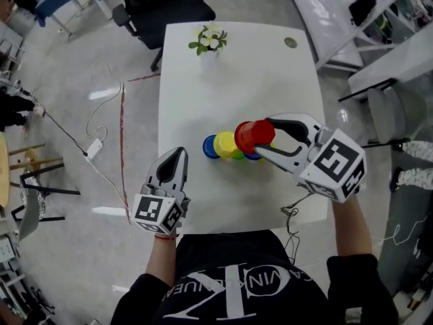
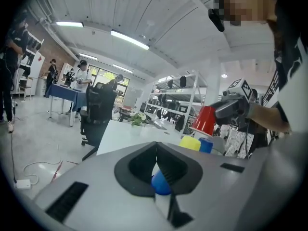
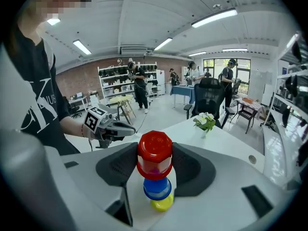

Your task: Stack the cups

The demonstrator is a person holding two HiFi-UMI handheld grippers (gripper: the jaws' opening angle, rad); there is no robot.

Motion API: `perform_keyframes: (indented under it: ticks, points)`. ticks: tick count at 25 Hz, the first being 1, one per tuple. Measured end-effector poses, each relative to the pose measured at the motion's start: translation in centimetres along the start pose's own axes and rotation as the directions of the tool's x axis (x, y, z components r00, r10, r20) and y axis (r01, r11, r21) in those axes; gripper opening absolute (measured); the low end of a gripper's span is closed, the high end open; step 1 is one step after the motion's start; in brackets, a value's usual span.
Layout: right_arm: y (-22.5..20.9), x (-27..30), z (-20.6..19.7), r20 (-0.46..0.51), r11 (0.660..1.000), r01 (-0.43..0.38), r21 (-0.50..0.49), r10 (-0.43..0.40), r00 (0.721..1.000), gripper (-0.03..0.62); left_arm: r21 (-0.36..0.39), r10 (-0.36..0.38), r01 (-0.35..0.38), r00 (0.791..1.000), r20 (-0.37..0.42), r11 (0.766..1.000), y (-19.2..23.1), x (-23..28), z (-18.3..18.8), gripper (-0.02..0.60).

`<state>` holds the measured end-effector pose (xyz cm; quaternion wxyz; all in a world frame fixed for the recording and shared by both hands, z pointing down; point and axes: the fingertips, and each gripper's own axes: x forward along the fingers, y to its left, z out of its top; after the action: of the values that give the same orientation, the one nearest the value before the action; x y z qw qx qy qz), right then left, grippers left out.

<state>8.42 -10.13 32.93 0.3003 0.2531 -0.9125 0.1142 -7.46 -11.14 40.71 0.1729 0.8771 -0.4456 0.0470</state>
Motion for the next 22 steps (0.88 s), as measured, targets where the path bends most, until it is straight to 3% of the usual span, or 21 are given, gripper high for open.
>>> perform_keyframes:
  ticks: [6, 22]
  points:
    - [0.5, 1.2, -0.9, -0.056, 0.999, 0.012, -0.036, -0.014, 0.998, 0.233, -0.001, 0.021, -0.021, 1.0, -0.004, 1.0, 0.6, -0.8, -0.1, 0.005]
    - [1.2, 1.9, -0.8, -0.067, 0.998, 0.007, -0.062, -0.011, 0.998, 0.244, -0.01, 0.031, -0.031, 0.999, -0.012, 0.999, 1.0, -1.8, -0.6, 0.005]
